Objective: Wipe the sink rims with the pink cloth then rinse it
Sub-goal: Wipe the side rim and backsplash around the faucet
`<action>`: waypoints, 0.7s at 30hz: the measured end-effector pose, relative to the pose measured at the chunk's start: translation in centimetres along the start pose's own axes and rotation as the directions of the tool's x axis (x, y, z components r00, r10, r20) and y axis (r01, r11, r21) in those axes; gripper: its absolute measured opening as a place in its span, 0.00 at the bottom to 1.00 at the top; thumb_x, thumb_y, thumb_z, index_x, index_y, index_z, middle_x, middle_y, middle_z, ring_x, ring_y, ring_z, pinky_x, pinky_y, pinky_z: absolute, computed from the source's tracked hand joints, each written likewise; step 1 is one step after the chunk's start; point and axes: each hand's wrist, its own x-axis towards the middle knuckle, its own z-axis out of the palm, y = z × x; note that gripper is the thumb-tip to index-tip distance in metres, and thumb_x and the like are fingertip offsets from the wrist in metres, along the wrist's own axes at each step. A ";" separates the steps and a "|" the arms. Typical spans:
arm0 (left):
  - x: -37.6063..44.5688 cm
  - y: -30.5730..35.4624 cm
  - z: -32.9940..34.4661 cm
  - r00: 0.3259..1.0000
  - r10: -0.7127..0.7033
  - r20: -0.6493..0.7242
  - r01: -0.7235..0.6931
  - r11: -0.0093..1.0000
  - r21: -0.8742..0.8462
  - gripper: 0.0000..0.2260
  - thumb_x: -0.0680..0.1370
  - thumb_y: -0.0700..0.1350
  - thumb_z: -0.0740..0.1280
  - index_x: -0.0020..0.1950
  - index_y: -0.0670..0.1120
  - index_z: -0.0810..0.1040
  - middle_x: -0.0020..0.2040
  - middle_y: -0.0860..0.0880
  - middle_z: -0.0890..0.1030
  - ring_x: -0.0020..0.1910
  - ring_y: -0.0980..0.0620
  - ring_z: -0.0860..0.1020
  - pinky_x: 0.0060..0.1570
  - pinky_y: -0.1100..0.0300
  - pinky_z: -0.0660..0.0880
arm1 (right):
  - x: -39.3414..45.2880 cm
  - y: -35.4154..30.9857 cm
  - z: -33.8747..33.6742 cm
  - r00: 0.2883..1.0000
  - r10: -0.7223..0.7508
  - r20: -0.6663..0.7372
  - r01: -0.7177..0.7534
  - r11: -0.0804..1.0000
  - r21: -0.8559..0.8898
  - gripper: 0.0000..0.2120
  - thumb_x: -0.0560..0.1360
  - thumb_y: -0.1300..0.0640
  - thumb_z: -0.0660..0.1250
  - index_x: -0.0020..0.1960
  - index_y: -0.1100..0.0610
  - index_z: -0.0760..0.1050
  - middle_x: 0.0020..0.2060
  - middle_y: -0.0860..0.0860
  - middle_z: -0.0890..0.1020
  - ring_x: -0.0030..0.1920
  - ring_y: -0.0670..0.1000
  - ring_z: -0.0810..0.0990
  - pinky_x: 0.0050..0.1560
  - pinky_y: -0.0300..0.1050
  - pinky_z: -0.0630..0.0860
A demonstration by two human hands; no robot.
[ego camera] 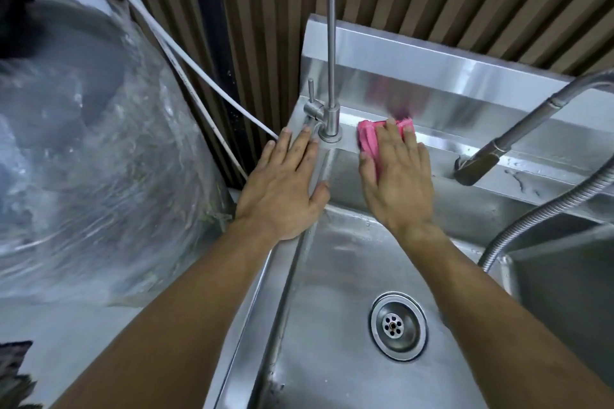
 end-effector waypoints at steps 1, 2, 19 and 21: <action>0.1 0.0 0.0 1.000 -0.002 0.002 0.002 1.000 -0.006 0.33 0.84 0.60 0.45 0.85 0.47 0.45 0.86 0.48 0.42 0.84 0.45 0.41 0.83 0.47 0.42 | 0.2 -0.4 0.2 1.000 0.000 0.010 0.000 1.000 -0.016 0.30 0.86 0.42 0.55 0.83 0.56 0.59 0.83 0.54 0.60 0.84 0.58 0.52 0.83 0.57 0.50; 0.2 0.0 0.0 1.000 -0.003 0.005 0.004 1.000 -0.012 0.33 0.84 0.61 0.46 0.85 0.46 0.45 0.86 0.48 0.43 0.84 0.45 0.41 0.83 0.46 0.43 | 0.4 -0.6 0.3 1.000 -0.019 0.023 0.020 0.999 -0.029 0.31 0.86 0.41 0.54 0.83 0.56 0.58 0.83 0.54 0.59 0.84 0.58 0.51 0.83 0.57 0.49; 0.7 0.0 0.0 1.000 -0.017 0.013 0.017 1.000 -0.014 0.37 0.80 0.64 0.44 0.85 0.48 0.48 0.86 0.53 0.43 0.84 0.47 0.42 0.82 0.47 0.42 | 2.1 0.6 -0.4 0.973 -0.230 0.017 0.231 0.972 -0.050 0.22 0.88 0.51 0.52 0.79 0.55 0.67 0.76 0.54 0.73 0.76 0.59 0.68 0.76 0.52 0.62; 0.6 0.0 -0.1 1.000 -0.016 0.018 0.017 1.000 -0.025 0.36 0.80 0.64 0.45 0.85 0.48 0.48 0.86 0.52 0.42 0.84 0.47 0.41 0.82 0.48 0.41 | 2.7 0.7 -1.4 0.991 -0.125 -0.050 0.131 0.981 0.146 0.19 0.87 0.53 0.53 0.74 0.53 0.73 0.66 0.54 0.81 0.65 0.59 0.77 0.69 0.53 0.69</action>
